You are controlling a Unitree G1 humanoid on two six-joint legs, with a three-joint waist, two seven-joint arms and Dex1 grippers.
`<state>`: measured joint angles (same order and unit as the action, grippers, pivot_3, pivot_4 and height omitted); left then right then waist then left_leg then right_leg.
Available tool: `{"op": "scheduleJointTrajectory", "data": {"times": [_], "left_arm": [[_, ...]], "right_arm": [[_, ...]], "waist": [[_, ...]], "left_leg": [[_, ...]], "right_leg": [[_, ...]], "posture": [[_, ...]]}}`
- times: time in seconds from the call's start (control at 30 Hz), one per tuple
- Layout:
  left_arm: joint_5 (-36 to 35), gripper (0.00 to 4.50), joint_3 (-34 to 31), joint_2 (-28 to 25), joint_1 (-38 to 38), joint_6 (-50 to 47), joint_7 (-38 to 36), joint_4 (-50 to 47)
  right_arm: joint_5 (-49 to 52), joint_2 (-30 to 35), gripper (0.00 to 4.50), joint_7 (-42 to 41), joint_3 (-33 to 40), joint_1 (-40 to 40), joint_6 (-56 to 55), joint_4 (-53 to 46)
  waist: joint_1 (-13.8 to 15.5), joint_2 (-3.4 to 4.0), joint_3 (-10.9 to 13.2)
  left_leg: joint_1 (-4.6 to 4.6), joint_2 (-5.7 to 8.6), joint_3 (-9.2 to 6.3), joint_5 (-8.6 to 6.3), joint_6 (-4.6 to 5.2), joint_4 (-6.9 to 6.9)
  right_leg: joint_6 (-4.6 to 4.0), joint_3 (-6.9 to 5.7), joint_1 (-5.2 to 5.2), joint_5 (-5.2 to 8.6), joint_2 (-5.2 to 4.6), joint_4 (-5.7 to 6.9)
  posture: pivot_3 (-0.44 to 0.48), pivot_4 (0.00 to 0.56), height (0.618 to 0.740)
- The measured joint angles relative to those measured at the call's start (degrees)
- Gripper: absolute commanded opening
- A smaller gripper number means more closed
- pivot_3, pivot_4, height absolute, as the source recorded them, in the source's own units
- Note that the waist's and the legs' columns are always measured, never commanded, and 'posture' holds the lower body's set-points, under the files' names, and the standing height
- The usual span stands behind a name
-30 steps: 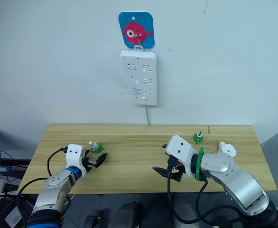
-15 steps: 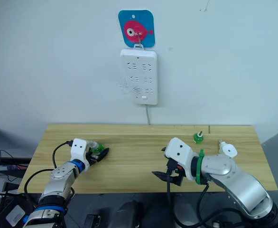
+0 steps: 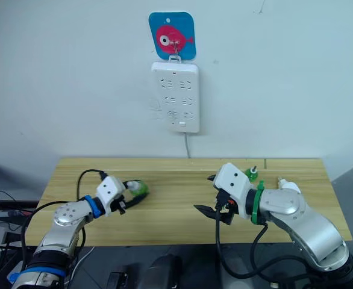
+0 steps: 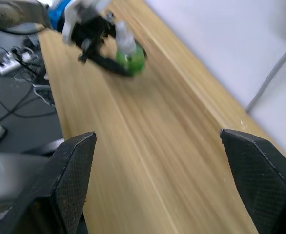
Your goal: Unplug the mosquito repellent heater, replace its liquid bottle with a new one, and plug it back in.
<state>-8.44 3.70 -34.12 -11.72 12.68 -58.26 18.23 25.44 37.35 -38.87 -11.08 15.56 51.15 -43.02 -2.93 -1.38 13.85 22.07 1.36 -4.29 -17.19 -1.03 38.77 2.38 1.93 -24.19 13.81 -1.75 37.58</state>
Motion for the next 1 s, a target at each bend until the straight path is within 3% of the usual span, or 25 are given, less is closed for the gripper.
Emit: {"op": "scheduleJointTrajectory", "data": {"times": [0.17, 0.37, 0.63, 0.9, 1.0], "left_arm": [[-5.3, 2.25, 6.7, -3.2, -6.8, -17.6, -11.3, -14.0], [-7.3, 2.25, 12.0, -3.9, -16.2, -30.2, -17.7, -20.5], [-7.1, 2.25, 14.4, -2.6, -18.8, -32.1, -20.0, -20.8], [-6.9, 2.25, 14.4, -1.3, -19.6, -30.8, -19.9, -19.7], [-7.0, 2.25, 14.4, -0.9, -19.6, -31.0, -19.8, -19.8]], "right_arm": [[5.1, 1.6, 4.24, -3.5, 0.7, 5.4, 3.0, 0.0], [6.8, -0.3, 4.24, -4.3, -2.5, 12.3, 6.4, 1.8], [7.0, -8.8, 4.24, 1.7, -5.1, 16.7, 9.2, 7.6], [6.2, -10.8, 4.24, 3.6, -6.2, 16.3, 8.7, 8.4], [5.2, -11.2, 3.61, 4.0, -7.2, 15.3, 7.9, 8.6]], "waist": [[-0.4, 0.01, 0.0], [-1.9, 0.0, 0.0], [-3.4, 0.03, 0.0], [-3.4, 0.04, -0.1], [-3.4, 0.04, -0.1]], "left_leg": [[-0.01, 0.02, 0.01, 0.01, 0.02, 0.04], [-0.01, 0.01, 0.04, 0.0, 0.03, 0.06], [-0.01, -0.02, 0.1, 0.02, 0.03, 0.12], [0.0, 0.0, 0.11, 0.01, 0.03, 0.14], [0.0, 0.0, 0.11, 0.02, 0.02, 0.15]], "right_leg": [[0.0, -0.04, 0.0, 0.0, 0.07, 0.06], [0.02, 0.0, -0.01, 0.01, 0.18, 0.13], [0.02, 0.11, -0.13, 0.01, 0.19, 0.26], [0.02, 0.14, -0.15, 0.01, 0.19, 0.31], [0.02, 0.14, -0.15, 0.01, 0.19, 0.33]], "posture": [[-0.166, 0.204, 0.74], [-0.199, 0.194, 0.74], [-0.199, 0.188, 0.74], [-0.185, 0.183, 0.74], [-0.183, 0.181, 0.74]]}}
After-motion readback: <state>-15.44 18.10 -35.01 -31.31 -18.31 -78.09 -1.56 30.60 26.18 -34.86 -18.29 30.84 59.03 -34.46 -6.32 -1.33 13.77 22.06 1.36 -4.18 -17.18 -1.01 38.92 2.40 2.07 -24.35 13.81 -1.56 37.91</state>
